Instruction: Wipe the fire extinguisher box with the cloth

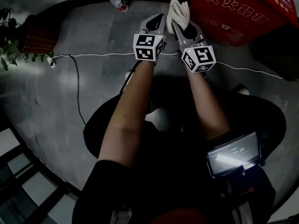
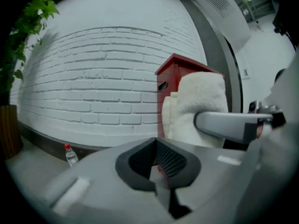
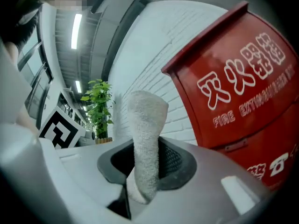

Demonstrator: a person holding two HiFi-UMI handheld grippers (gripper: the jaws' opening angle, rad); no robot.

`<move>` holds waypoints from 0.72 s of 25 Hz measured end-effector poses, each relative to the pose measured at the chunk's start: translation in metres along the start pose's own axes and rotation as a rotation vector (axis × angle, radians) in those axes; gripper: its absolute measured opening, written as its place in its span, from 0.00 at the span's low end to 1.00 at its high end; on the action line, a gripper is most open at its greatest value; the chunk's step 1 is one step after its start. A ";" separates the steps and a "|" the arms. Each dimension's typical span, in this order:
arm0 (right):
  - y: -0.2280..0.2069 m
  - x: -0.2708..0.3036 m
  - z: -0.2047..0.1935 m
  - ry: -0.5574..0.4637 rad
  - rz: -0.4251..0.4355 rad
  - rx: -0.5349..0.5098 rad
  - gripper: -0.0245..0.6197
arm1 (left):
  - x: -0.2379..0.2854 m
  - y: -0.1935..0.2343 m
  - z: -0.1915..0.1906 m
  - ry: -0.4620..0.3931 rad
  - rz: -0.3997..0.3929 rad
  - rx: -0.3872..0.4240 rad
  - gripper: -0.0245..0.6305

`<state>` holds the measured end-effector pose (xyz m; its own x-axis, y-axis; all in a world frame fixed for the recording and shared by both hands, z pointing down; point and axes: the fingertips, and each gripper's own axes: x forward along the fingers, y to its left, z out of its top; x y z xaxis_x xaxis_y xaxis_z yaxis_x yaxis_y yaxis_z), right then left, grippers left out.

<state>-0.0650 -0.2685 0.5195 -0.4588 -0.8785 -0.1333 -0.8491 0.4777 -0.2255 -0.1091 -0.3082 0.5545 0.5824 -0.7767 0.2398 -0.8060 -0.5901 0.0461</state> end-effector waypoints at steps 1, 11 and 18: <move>0.002 -0.010 0.008 -0.001 0.003 -0.029 0.18 | -0.007 -0.010 0.005 -0.021 -0.009 -0.004 0.04; -0.013 -0.114 0.102 0.011 -0.019 -0.189 0.18 | -0.060 -0.101 0.077 -0.221 -0.158 -0.009 0.04; -0.031 -0.162 0.182 -0.014 -0.054 -0.217 0.18 | -0.079 -0.137 0.165 -0.301 -0.179 0.066 0.04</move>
<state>0.0831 -0.1393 0.3722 -0.4087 -0.9018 -0.1402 -0.9095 0.4153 -0.0200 -0.0271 -0.2025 0.3693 0.7268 -0.6840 -0.0633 -0.6855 -0.7280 -0.0038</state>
